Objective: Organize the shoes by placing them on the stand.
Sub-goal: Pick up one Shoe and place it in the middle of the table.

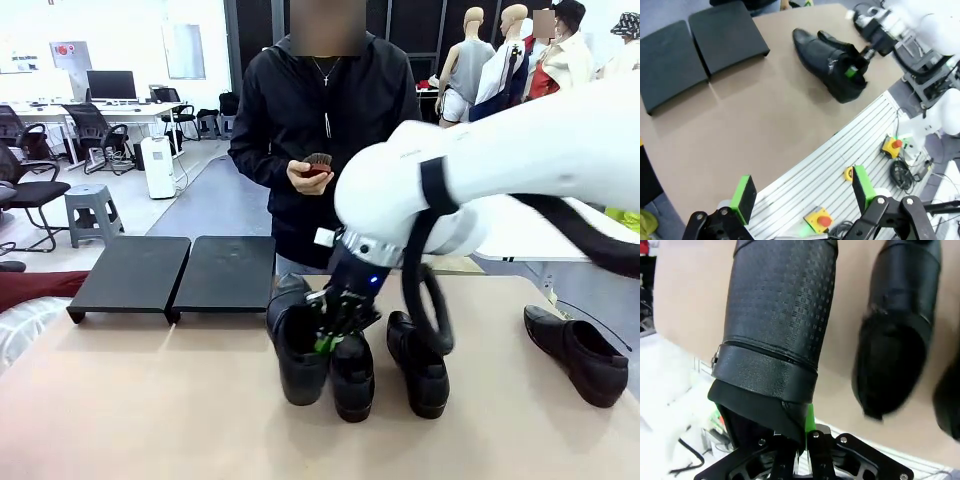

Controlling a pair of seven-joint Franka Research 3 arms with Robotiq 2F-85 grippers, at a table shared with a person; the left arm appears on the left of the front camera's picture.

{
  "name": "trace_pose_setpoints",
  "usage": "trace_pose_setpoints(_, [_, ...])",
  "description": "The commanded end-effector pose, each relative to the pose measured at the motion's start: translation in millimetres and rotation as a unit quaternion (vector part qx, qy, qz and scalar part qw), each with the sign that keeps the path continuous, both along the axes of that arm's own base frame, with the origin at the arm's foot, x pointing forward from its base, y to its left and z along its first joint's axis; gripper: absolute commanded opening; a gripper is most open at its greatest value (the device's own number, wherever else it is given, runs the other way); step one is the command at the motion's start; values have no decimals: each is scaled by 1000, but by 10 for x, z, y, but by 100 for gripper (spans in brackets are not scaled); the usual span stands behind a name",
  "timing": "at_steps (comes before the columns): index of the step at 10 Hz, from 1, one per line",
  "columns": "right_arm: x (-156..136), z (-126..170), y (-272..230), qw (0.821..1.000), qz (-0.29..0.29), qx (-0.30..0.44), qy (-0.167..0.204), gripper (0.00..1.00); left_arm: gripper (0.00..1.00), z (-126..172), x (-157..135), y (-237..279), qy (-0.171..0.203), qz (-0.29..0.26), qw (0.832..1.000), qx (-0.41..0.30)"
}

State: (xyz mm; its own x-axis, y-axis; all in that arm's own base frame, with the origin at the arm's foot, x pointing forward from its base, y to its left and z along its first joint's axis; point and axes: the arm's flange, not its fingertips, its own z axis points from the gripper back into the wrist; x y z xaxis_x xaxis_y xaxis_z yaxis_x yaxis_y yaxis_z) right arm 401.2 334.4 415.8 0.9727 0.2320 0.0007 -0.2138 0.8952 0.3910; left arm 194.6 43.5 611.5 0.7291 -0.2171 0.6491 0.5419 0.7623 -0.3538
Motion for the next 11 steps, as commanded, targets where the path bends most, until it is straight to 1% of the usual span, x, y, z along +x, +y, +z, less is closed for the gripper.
trace_pose_setpoints(1, [249, -271, 329, 999, -40, 1, 30, 0, 100, -17, -2, -11, -5, -8, 1000, -5])
trace_pose_setpoints(2, [267, -456, 372, 998, -37, -1, 59, 0, 100, -17, -2, -11, -5, -8, 1000, -5])
trace_pose_setpoints(3, [207, -546, 409, 997, -27, -14, 71, 0, 100, -17, -2, -11, -5, -8, 1000, -5])
trace_pose_setpoints(6, [96, -702, 437, 995, -19, -40, 90, 0, 100, -17, -2, -11, -5, -8, 1000, -5])
trace_pose_setpoints(7, [74, -762, 458, 995, -5, -44, 94, 0, 100, -17, -2, -11, -5, -8, 1000, -5])
trace_pose_setpoints(8, [49, -775, 468, 994, 20, -28, 108, 24, 100, -17, -2, -11, -5, -8, 1000, -5])
trace_pose_setpoints(9, [23, -759, 464, 995, 31, -23, 93, 82, 100, -17, -2, -11, -5, -8, 1000, -5])
trace_pose_setpoints(10, [7, -708, 447, 995, 36, -10, 96, 100, 100, -17, -2, -11, -5, -8, 1000, -5])
trace_pose_setpoints(11, [-17, -619, 418, 996, 36, 1, 87, 100, 100, -17, -2, -11, -5, -8, 1000, -5])
